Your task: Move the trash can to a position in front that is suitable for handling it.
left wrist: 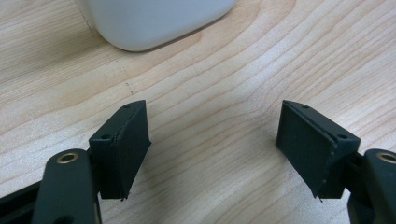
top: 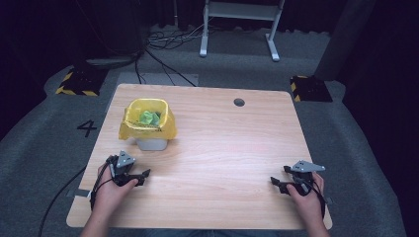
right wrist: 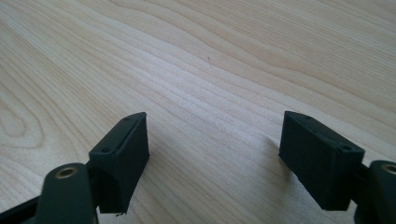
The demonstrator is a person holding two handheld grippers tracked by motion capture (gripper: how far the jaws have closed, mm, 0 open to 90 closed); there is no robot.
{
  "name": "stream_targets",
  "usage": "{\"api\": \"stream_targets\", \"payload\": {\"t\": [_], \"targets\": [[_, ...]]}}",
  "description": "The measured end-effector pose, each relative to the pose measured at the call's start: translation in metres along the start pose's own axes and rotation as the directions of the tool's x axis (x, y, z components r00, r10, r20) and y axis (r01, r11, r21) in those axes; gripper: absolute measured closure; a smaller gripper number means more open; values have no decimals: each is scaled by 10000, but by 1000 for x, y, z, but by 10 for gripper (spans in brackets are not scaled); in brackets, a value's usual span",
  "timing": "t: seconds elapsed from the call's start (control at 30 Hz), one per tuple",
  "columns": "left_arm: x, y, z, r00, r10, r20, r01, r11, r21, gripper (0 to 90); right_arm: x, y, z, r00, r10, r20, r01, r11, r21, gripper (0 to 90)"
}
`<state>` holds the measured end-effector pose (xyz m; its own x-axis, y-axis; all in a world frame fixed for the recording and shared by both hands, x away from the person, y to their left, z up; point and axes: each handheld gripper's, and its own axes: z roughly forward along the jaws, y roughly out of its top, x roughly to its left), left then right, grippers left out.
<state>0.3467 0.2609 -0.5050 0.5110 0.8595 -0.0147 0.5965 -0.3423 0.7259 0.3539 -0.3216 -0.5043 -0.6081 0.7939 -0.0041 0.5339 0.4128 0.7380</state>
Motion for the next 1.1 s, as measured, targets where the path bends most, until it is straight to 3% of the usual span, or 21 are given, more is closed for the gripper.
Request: {"api": "stream_targets", "payload": {"t": [0.53, 0.63, 0.97, 1.1], "targets": [[2, -1, -10, 9994, -326, -71, 323, 9991, -281, 262, 0, 0, 0, 10000, -59, 9, 59, 10000, -16, 251], [4, 2, -17, 9990, -436, -107, 432, 9983, -397, 274, 0, 0, 0, 10000, -59, 9, 59, 10000, -16, 251], [7, 24, -49, 9993, -266, -275, 231, 9924, -1206, 287, 0, 0, 0, 10000, -62, 13, 62, 10000, -16, 251], [12, 35, -64, 9984, -344, -449, 267, 9864, -1623, 284, 1, 0, 0, 10000, -72, 21, 72, 10000, -19, 251]]}}
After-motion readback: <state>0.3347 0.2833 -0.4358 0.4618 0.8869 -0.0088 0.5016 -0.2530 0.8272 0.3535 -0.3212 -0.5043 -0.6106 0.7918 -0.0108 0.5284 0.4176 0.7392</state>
